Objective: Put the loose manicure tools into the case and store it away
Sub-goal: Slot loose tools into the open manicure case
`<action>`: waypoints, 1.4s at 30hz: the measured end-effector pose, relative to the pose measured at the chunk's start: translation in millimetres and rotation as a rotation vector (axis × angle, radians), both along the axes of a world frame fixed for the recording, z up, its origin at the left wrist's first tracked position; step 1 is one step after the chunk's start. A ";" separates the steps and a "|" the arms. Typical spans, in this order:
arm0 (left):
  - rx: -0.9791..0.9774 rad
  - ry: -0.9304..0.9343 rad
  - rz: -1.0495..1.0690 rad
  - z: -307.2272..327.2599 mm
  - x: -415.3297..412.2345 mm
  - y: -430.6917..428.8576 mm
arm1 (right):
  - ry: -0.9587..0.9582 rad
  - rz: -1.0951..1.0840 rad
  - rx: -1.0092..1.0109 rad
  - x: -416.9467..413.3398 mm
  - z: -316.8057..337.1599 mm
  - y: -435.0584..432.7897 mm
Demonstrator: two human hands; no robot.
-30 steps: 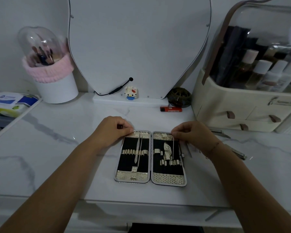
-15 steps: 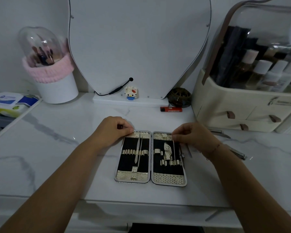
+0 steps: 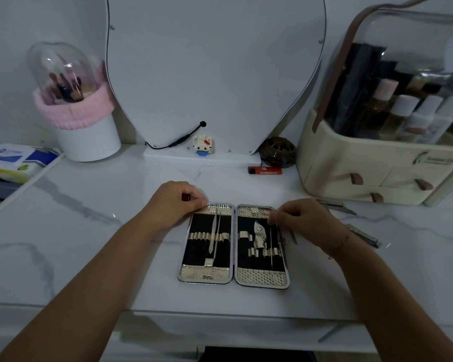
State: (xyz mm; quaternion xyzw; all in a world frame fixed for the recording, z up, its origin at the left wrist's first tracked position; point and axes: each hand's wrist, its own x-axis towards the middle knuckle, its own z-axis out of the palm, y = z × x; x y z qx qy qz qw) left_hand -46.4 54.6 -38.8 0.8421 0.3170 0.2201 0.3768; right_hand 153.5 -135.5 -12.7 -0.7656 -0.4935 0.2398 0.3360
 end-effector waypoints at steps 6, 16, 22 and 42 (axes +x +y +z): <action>-0.014 0.006 0.015 -0.4 1.1 -0.5 | -0.136 -0.242 0.109 24.1 -2.7 -13.6; -0.105 -0.060 0.062 -3.1 2.2 -1.0 | -0.290 -0.211 -0.132 19.2 -11.1 0.7; -0.095 -0.058 0.074 -5.0 2.2 -0.1 | -0.316 -0.212 -0.176 16.0 -10.2 6.2; -0.103 -0.057 0.067 -0.4 1.7 -4.3 | 0.241 -0.148 0.195 -6.7 -6.1 3.5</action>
